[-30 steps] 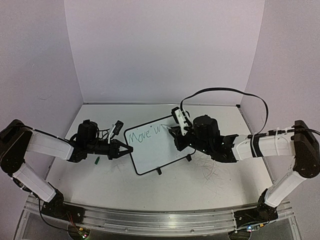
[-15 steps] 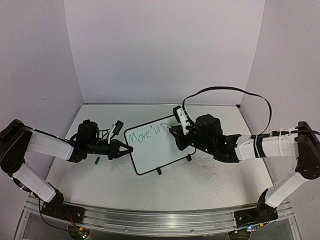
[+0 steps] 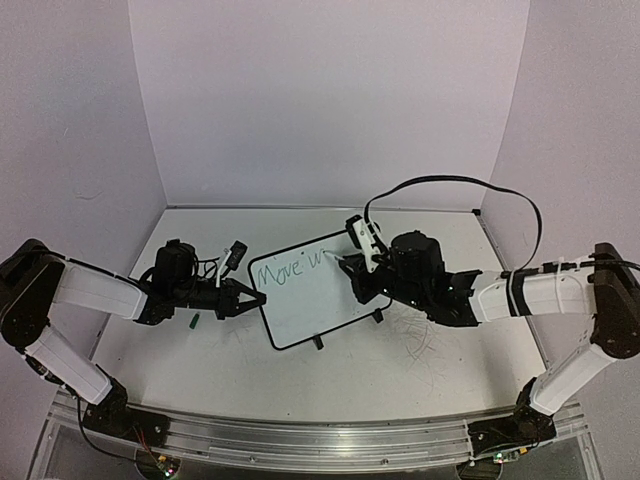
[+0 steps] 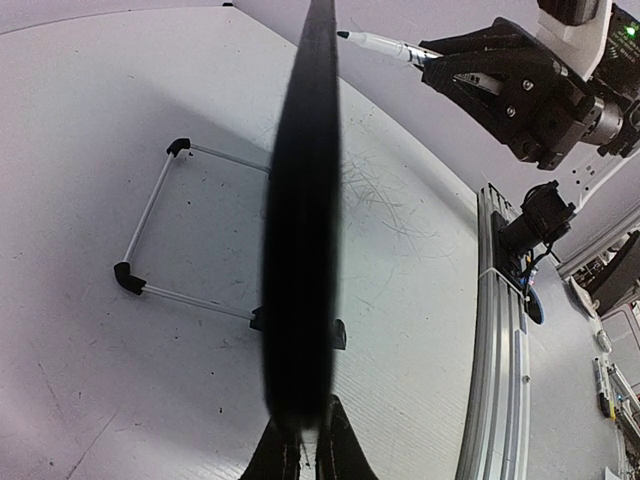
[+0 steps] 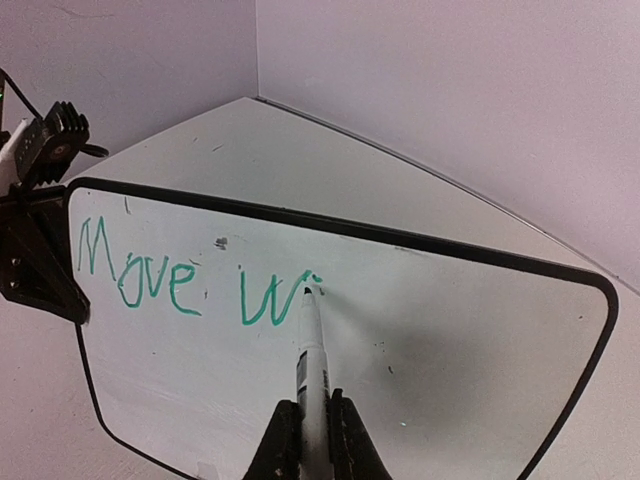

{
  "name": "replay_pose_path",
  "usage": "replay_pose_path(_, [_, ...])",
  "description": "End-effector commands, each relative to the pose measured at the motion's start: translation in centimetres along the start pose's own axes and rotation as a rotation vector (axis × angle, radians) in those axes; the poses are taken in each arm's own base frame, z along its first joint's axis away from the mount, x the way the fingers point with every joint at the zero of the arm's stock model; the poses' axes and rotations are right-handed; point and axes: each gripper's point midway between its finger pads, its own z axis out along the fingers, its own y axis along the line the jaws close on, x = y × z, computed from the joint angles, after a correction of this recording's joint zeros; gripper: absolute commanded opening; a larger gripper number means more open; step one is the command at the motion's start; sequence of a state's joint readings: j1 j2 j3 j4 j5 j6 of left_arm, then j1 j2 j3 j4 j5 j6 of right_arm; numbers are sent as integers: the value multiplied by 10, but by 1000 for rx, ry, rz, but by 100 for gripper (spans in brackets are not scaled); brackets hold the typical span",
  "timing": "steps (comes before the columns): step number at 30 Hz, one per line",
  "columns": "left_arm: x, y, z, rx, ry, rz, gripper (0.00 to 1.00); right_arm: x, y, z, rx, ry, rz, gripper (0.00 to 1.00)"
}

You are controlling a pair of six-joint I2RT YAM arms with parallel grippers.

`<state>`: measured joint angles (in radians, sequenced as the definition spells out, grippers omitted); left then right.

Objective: Write a sentence on the whiteboard

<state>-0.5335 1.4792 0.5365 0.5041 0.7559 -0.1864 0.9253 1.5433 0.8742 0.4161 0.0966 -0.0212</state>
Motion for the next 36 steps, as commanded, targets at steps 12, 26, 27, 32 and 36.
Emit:
replay_pose_path(12, [-10,5,-1,-38,-6,52,0,-14,-7,7,44,-30,14,0])
replay_pose_path(26, [-10,5,-1,-38,-7,54,0,-7,-8,11,58,-5,10,0])
replay_pose_path(27, [-10,5,-1,-39,-8,55,0,-6,-9,10,59,-1,11,0])
replay_pose_path(32, [-10,5,-1,-40,-7,56,0,2,-7,8,47,19,10,0])
replay_pose_path(36, [-10,5,-1,-40,-7,55,0,7,-6,5,39,31,7,0])
